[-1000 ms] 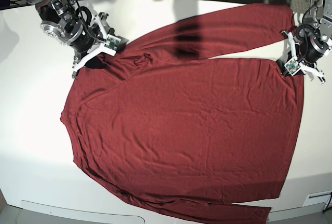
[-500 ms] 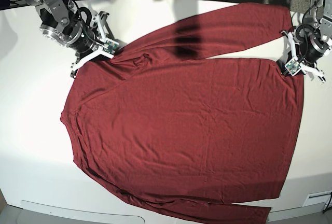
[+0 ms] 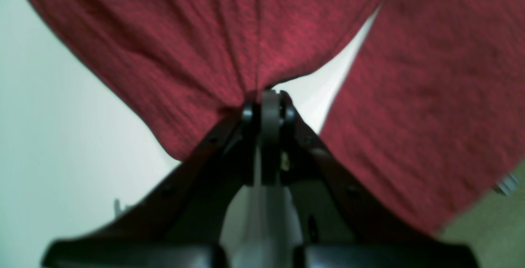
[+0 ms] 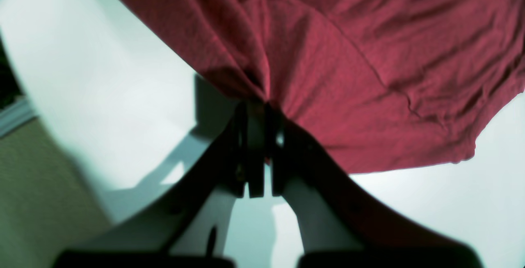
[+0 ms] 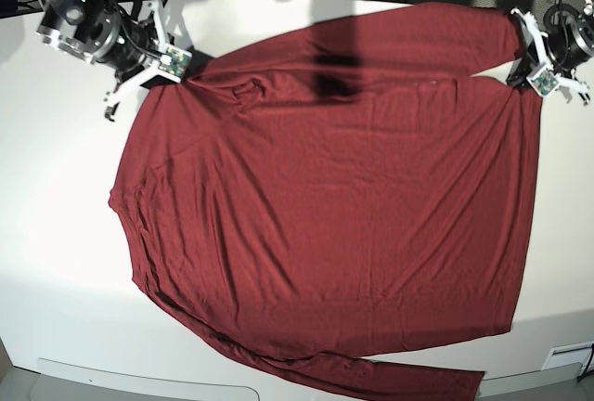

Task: Fold the T-shirt properly
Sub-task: 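Pull both shoulder corners apart to straighten the shirt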

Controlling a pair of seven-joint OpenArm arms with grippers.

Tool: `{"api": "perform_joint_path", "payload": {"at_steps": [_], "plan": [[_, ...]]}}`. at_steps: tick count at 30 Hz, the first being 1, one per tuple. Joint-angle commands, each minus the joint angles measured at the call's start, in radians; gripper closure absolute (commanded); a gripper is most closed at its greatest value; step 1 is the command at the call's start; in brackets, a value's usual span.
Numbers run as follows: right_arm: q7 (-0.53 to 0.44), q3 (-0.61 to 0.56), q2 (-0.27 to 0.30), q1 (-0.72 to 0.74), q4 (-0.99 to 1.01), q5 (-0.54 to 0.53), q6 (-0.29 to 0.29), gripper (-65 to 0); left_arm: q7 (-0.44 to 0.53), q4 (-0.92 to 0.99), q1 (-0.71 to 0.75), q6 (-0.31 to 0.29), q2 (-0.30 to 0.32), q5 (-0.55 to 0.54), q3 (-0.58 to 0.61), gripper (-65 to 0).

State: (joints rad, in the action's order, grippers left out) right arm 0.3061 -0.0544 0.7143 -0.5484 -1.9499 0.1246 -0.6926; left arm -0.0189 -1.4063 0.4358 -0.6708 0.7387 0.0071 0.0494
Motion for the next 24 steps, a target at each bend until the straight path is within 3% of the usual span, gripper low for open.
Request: {"api": "perform_joint_path", "payload": {"at_steps": [1,7,14,24], "plan": [[-0.017,0.033,0.016,-0.026,-0.032,-0.022,0.0,0.0,-0.07,-0.014,0.033,-0.025,0.01,0.024,-0.01,0.0],[-0.018,0.156,0.017,-0.174,-0.098,-0.084,0.0,0.0,-0.071,-0.104,0.153,-0.025,0.01,0.01,-0.137,0.0],[-0.018,0.201,0.017,-0.292,-0.169,-0.082,-0.001,0.0,-0.054,-0.166,0.233,-0.026,0.009,0.001,-0.269,0.0],[-0.031,0.225,0.017,-0.217,-0.2,-0.097,0.032,0.0,0.038,-0.177,0.223,-0.003,0.01,-0.019,-0.365,0.0]]}}
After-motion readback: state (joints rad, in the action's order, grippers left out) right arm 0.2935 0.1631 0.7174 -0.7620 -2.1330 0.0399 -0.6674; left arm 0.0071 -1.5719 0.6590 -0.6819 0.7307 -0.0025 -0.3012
